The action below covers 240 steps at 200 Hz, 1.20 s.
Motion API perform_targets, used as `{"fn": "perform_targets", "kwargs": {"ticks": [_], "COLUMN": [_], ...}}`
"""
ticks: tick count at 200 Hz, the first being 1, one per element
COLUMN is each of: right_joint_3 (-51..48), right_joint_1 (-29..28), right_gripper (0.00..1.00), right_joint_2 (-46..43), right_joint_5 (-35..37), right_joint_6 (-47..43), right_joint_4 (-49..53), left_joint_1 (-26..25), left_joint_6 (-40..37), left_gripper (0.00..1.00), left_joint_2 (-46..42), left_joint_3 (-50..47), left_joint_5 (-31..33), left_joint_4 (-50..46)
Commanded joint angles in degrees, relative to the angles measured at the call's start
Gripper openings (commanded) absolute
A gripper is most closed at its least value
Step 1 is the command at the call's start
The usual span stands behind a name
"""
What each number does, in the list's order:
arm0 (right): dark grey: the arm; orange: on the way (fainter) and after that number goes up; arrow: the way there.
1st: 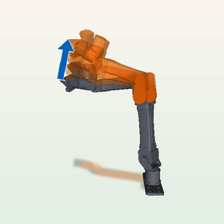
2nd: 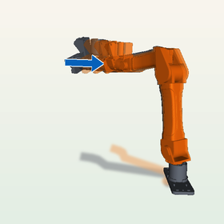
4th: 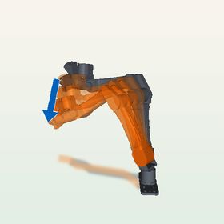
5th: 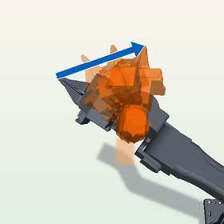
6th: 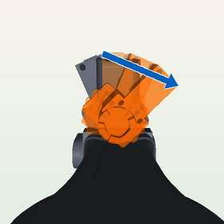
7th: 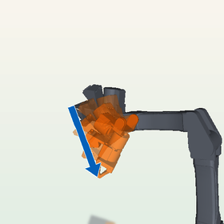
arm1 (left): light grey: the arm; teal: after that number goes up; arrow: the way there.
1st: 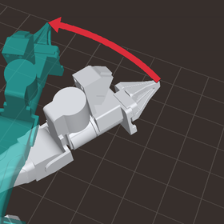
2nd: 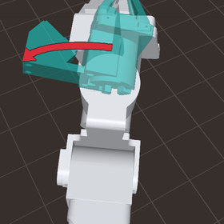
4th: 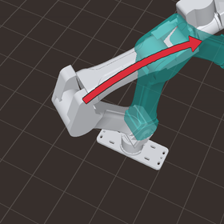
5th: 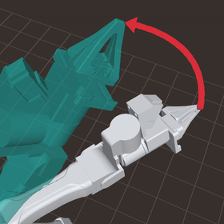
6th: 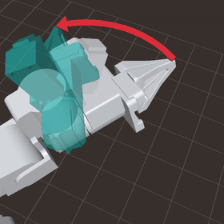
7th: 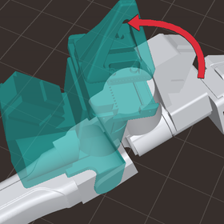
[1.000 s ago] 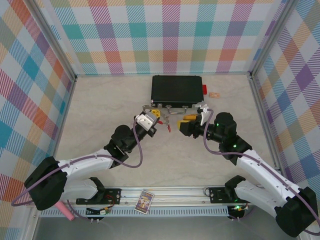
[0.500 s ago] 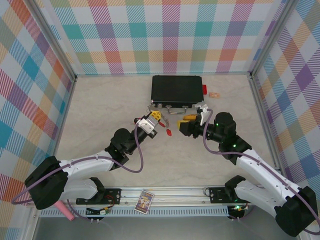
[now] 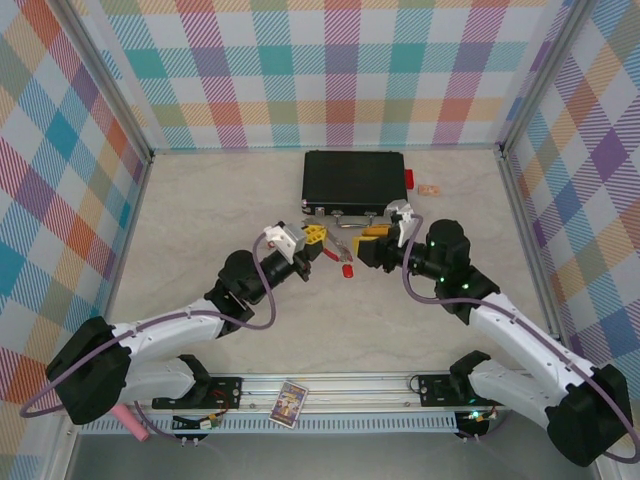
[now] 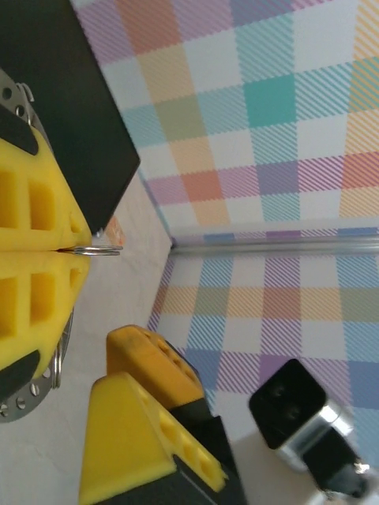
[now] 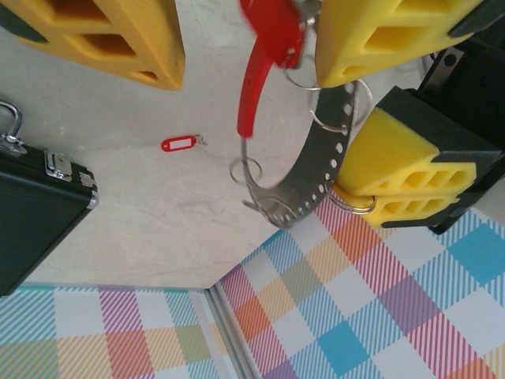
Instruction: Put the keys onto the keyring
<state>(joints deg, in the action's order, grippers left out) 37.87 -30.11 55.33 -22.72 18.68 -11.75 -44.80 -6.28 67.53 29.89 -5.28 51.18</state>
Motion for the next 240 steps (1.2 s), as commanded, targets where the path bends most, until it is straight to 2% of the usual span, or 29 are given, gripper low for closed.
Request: {"fn": "perform_targets", "kwargs": {"ticks": [1,46,78,113,148,197,229,240], "right_joint_3": [2.8,4.4,5.4,7.0,7.7,8.1,8.7,8.8], "right_joint_1": [2.3,5.0,5.0,4.5,2.5,1.8,1.5,1.3], "right_gripper": [0.43,0.38,0.34,0.30,0.30,0.29,0.21,0.15], "right_joint_2": [2.1,6.0,9.7,12.9,13.4,14.6,15.7,15.7], "right_joint_5": [-7.6,-18.7,-24.5,-28.5,-28.7,-29.9,-30.7,-30.8], "right_joint_6": [2.8,7.5,11.1,11.5,7.9,7.7,7.8,7.7], "right_joint_4": [-5.4,-14.1,-20.3,-22.6,-20.5,-20.0,-19.6,-19.5], "left_joint_1": [3.2,5.7,5.9,5.9,6.0,6.0,6.0,6.1], "left_joint_6": [12.2,19.6,22.1,24.1,25.3,26.2,26.5,26.6], "left_gripper": [0.00,0.00,0.00,0.00,0.00,0.00,0.00,0.00], "left_joint_2": [-0.2,0.3,1.0,2.0,2.6,3.0,3.0,3.0], "left_joint_3": [1.5,2.1,2.1,3.3,4.1,4.9,5.2,5.2], "left_joint_5": [-10.9,-20.0,-21.4,-23.6,-24.4,-25.4,-26.1,-26.4], "left_joint_4": [4.6,7.1,8.9,9.1,9.1,9.2,8.9,8.8]}}
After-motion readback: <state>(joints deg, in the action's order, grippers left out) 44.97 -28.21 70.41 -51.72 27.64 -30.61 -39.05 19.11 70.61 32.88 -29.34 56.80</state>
